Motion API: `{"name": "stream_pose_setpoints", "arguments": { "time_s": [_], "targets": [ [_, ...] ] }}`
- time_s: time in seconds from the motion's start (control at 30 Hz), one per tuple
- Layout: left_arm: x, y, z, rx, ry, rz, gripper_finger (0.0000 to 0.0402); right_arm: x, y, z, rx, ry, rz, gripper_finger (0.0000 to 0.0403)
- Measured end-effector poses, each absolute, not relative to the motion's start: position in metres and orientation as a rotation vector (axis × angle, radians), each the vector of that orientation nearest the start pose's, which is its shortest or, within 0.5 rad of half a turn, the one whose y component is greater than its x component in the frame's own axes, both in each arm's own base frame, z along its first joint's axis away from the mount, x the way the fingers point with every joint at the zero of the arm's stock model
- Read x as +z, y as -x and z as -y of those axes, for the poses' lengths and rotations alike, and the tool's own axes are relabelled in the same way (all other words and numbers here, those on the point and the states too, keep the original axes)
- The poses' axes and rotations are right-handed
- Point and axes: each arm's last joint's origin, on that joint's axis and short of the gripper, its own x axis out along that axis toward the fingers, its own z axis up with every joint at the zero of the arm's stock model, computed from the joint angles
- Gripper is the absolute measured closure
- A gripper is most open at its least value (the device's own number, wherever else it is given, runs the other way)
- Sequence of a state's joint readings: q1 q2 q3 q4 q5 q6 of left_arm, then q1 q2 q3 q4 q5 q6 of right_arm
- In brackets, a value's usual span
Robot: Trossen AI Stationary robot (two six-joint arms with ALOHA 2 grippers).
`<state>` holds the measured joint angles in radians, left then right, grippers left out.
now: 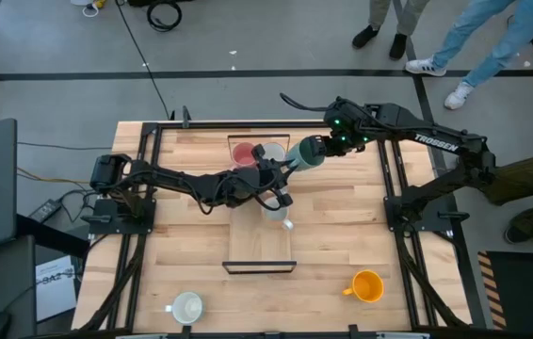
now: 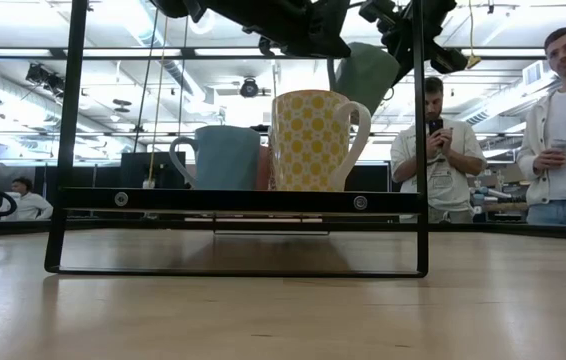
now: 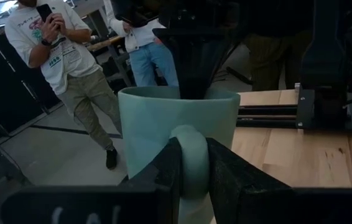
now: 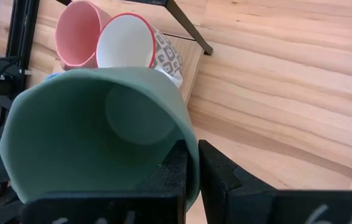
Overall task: Place coffee mugs
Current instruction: Put the light green mug on the shelf
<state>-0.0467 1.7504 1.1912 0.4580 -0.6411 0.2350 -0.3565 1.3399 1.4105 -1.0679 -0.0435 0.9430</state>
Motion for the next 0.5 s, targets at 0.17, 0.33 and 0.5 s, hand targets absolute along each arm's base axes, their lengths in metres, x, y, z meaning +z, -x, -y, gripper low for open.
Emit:
{"name": "stream_pose_setpoints", "arguments": {
  "time_s": [0.17,0.33,0.5],
  "targets": [
    [0.2749,-0.3976,0.0013,0.578,-0.264,-0.166,0.034,0.3564,-0.2368,0.0868,-0.736,-1.054,-0.783,0.0373],
    [0.2751,-0.3976,0.0014,0.574,-0.267,-0.167,0.0341,0.3562,-0.2366,0.0863,-0.728,-1.048,-0.793,0.0348],
    [0.2751,-0.3976,0.0015,0.571,-0.267,-0.166,0.0341,0.3564,-0.2369,0.0864,-0.727,-1.049,-0.789,0.0329]
  ]
}}
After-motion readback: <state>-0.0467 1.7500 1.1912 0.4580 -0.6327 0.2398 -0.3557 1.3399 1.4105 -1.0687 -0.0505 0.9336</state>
